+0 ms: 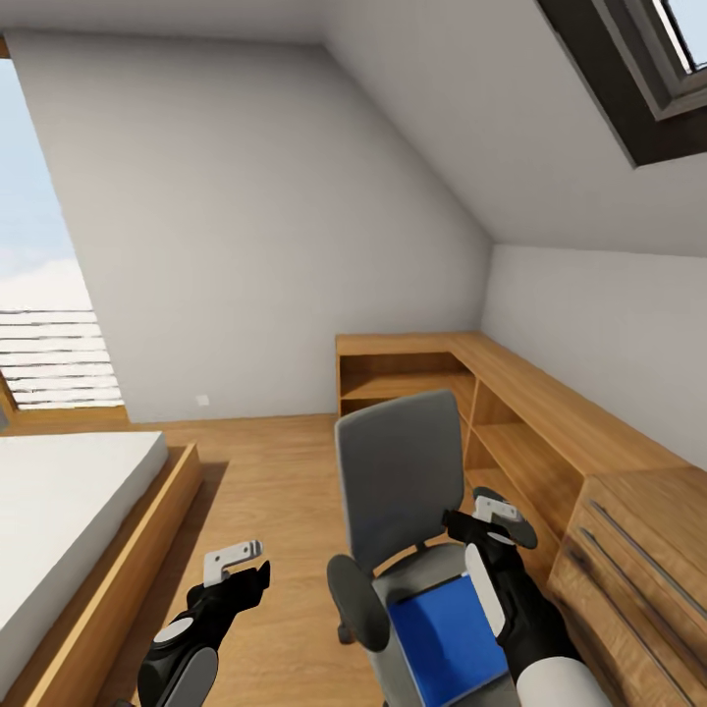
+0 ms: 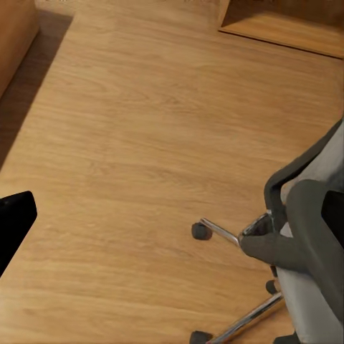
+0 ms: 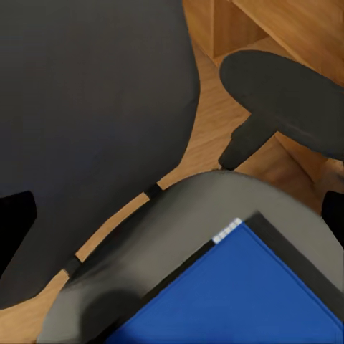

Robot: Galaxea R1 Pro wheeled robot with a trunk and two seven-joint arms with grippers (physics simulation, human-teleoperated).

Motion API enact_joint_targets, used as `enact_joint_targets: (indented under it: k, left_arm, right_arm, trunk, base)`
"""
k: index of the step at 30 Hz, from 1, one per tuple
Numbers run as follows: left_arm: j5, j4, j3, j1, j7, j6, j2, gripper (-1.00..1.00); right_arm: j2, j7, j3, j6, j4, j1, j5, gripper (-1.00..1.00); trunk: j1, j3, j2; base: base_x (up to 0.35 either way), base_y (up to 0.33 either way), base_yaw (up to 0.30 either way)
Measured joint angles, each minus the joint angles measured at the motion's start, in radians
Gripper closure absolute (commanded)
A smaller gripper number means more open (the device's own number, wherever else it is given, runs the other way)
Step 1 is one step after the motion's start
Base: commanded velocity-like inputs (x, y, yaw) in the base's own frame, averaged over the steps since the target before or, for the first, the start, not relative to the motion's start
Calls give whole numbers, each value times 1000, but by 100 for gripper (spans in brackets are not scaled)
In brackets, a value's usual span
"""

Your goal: In the bedroom, organize the workspace by keeping the computer under the desk, ensuring the monitor is on the desk, placing the keyboard on the desk next to the monitor, placing the mouse on the desk next to the keyboard, moving the folder from the swivel chair onto the desk next to the mouse, stacking the notebook on top of the folder with the pen on top of the notebook, and positioning the swivel chair next to the desk.

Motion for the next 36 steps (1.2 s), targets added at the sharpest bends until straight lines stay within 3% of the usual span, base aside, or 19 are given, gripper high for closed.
enact_joint_targets:
  k: [5, 9, 16, 23, 29, 36]
  left_arm:
    - [2, -1, 8, 0, 0, 0, 0, -100]
    - [6, -4, 37, 0, -1, 0, -3, -100]
    - [7, -5, 59, 0, -2, 0, -3, -100]
    - [8, -5, 60, 0, -1, 0, -3, -100]
    - [7, -5, 57, 0, 0, 0, -5, -100]
    - [4, -4, 56, 0, 2, 0, -5, -100]
  right_arm:
    - [-1, 11, 3, -33, 45, 0, 1, -100]
    - [-4, 34, 3, -96, 112, 0, 8, -100]
    - [-44, 151, 4, -265, 319, -8, 56, -100]
    - [-84, 230, 4, -420, 509, -50, 65, -100]
    - [-108, 242, 2, -461, 653, -118, 67, -100]
    - [-109, 240, 3, -443, 679, -145, 67, -100]
  trunk:
    - [0, 0, 0]
    - [0, 0, 0]
    - [27, -22, -49]
    - [54, -44, -98]
    - [77, -63, -140]
    - [104, -85, -189]
  base:
    - [24, 0, 0]
    - [5, 0, 0]
    - [1, 0, 0]
    - [0, 0, 0]
    - [0, 0, 0]
    - [0, 0, 0]
